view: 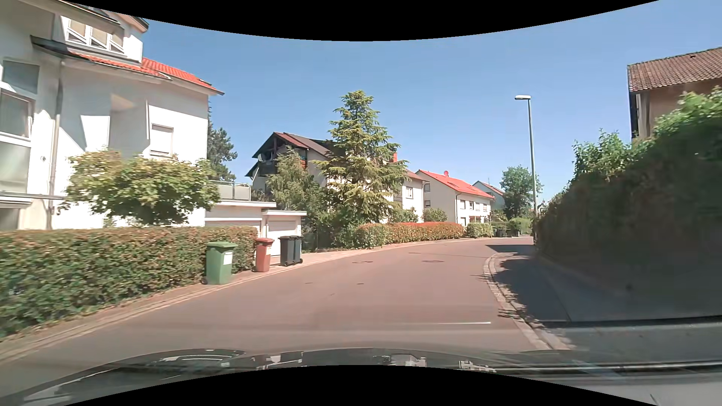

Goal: Follow the waypoints while adhering to traffic rules and regulations

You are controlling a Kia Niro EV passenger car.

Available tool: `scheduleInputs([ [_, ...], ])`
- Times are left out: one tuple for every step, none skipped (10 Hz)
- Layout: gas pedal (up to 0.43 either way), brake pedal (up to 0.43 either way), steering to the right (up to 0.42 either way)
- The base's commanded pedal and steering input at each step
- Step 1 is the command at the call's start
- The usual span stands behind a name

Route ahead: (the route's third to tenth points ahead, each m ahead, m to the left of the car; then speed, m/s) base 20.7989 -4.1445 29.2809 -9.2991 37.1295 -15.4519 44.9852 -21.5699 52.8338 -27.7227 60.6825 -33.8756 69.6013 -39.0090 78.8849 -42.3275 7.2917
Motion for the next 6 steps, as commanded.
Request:
scheduleInputs([
  [0.098, 0.0, 0.106],
  [0.098, 0.0, 0.107],
  [0.098, 0.0, 0.107],
  [0.098, 0.0, 0.106],
  [0.098, 0.0, 0.106],
  [0.098, 0.0, 0.106],
])
